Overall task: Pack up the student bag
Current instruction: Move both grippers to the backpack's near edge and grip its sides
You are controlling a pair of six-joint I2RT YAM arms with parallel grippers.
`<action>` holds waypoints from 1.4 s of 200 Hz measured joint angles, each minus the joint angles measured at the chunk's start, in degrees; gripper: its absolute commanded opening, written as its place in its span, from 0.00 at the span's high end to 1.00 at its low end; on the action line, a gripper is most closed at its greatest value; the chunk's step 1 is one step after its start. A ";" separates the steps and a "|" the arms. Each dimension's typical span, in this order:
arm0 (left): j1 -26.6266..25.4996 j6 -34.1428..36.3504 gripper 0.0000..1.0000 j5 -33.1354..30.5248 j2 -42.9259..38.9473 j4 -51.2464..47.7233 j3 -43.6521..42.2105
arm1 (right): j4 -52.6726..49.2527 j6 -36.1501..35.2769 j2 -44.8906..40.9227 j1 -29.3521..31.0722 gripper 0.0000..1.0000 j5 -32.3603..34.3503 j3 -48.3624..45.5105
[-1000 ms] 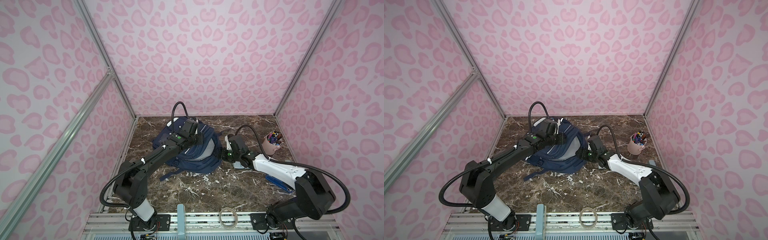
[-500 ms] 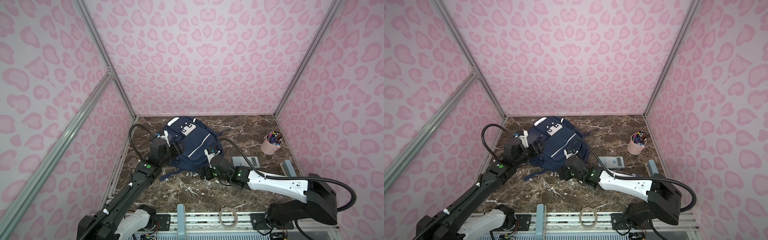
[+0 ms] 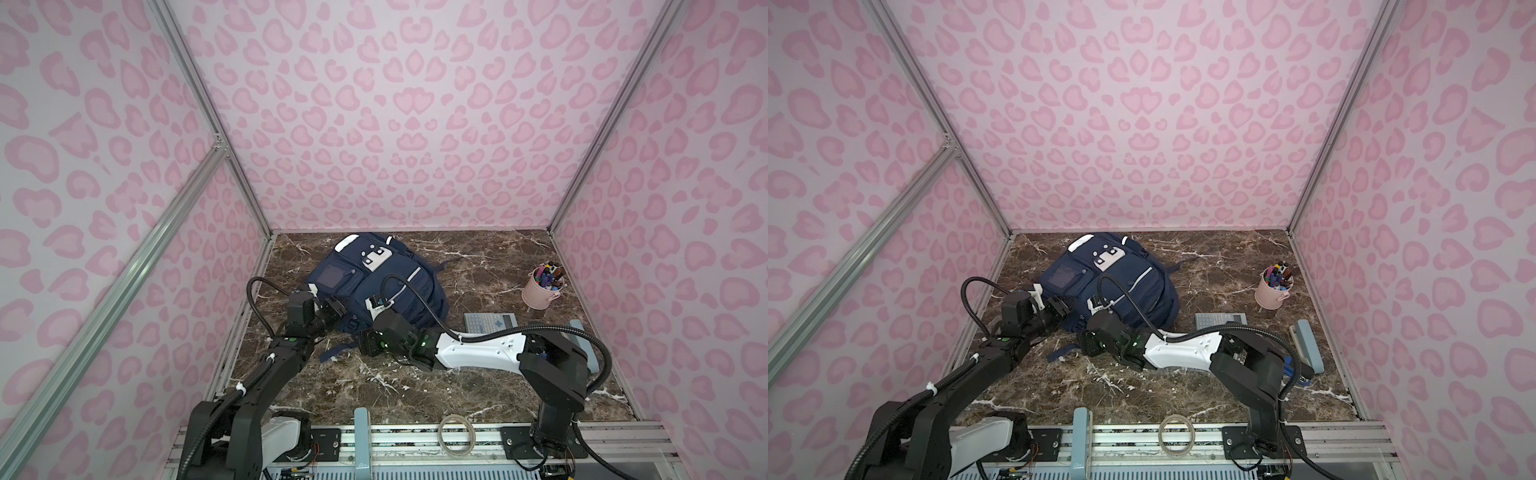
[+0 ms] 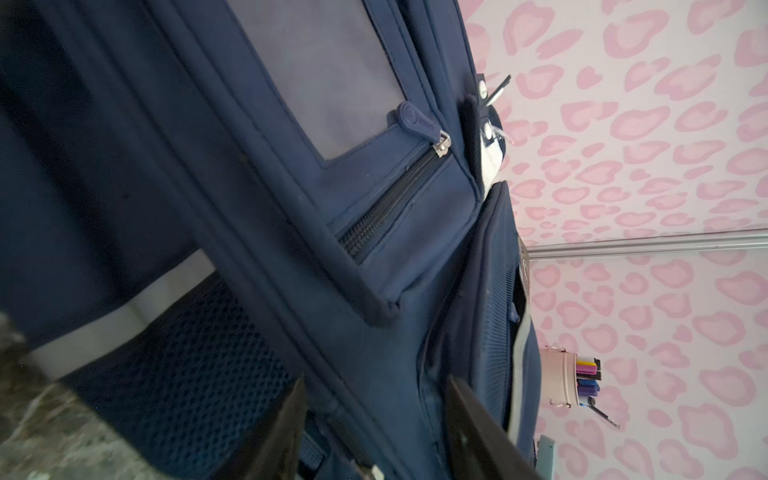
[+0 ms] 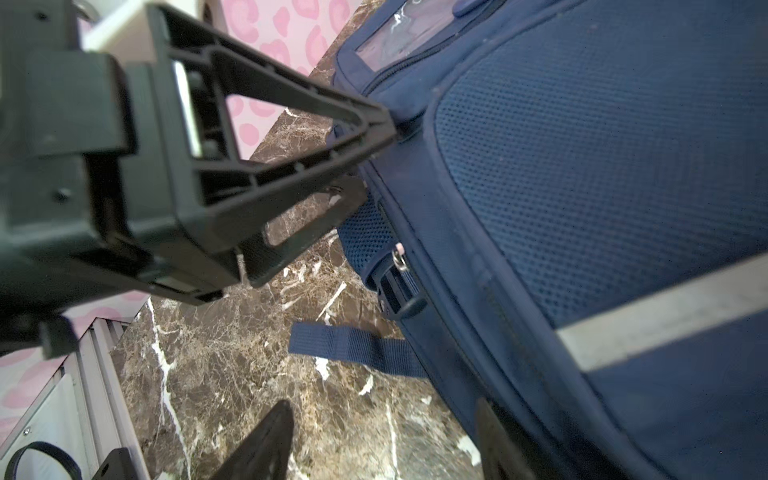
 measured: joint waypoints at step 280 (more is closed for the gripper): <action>-6.56 -1.86 0.97 -2.60 -3.04 1.49 -0.76 | 3.85 3.39 7.98 -6.47 0.72 4.61 5.68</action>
